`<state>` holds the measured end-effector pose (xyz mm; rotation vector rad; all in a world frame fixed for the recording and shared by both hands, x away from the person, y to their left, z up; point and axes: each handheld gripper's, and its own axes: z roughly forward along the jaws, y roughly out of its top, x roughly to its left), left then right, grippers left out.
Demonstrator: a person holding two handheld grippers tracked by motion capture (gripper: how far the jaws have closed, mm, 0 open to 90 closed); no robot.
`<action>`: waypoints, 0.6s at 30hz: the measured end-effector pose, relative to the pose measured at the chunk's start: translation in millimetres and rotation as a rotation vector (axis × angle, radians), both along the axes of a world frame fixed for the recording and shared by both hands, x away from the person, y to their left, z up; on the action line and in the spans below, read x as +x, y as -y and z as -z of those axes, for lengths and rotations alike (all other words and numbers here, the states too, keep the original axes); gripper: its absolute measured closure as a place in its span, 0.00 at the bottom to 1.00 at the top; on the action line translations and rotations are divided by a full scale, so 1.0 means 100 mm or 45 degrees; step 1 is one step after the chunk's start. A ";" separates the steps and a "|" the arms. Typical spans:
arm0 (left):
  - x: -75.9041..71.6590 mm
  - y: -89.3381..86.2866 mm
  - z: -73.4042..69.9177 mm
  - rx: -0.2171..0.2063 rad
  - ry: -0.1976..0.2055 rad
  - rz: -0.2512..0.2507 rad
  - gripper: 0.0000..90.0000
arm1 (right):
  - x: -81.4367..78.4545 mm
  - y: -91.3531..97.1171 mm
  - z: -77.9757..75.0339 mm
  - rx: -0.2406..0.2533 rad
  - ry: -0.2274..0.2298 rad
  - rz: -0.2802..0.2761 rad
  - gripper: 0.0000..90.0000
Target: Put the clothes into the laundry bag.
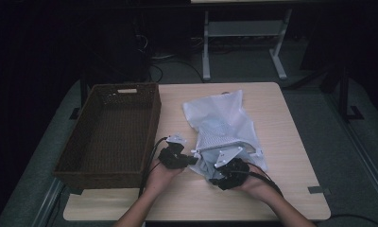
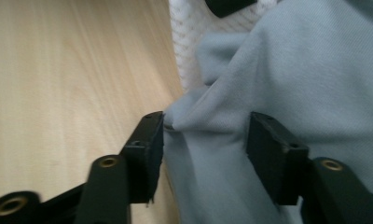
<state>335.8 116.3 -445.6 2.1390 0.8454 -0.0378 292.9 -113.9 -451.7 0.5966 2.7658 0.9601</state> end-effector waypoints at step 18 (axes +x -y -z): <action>-0.01 0.01 -0.01 0.025 0.012 0.018 0.98 | 0.08 0.04 -0.04 0.046 0.051 0.065 0.98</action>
